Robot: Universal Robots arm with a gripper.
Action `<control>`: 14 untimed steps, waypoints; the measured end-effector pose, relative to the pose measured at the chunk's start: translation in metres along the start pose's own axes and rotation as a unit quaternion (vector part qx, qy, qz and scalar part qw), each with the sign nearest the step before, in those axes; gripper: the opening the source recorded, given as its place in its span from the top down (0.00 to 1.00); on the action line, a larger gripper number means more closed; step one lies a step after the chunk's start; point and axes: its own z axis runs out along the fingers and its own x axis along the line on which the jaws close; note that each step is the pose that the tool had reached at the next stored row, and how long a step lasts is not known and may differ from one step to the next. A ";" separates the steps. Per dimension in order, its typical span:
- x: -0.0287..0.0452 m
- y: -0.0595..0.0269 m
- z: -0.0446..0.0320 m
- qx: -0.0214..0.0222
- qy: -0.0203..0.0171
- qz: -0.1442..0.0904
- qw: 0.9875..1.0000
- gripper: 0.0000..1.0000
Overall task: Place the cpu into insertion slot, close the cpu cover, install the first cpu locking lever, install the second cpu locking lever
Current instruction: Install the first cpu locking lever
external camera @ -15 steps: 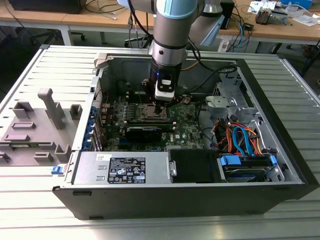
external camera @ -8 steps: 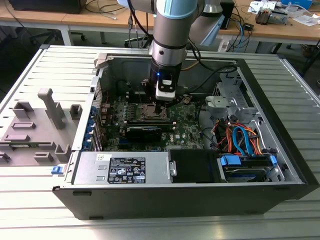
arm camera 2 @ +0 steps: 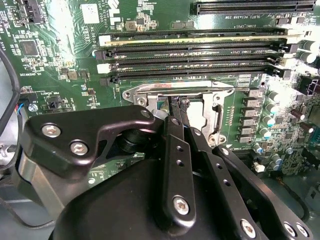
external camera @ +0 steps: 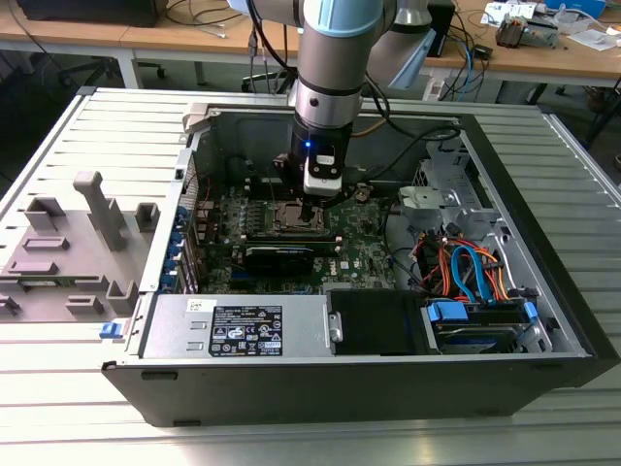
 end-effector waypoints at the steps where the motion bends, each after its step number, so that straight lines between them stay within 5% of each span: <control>1: 0.0000 0.0000 0.0000 0.000 0.000 -0.001 1.000 0.89; 14: 0.0000 0.0000 0.0000 0.000 -0.001 -0.013 1.000 0.89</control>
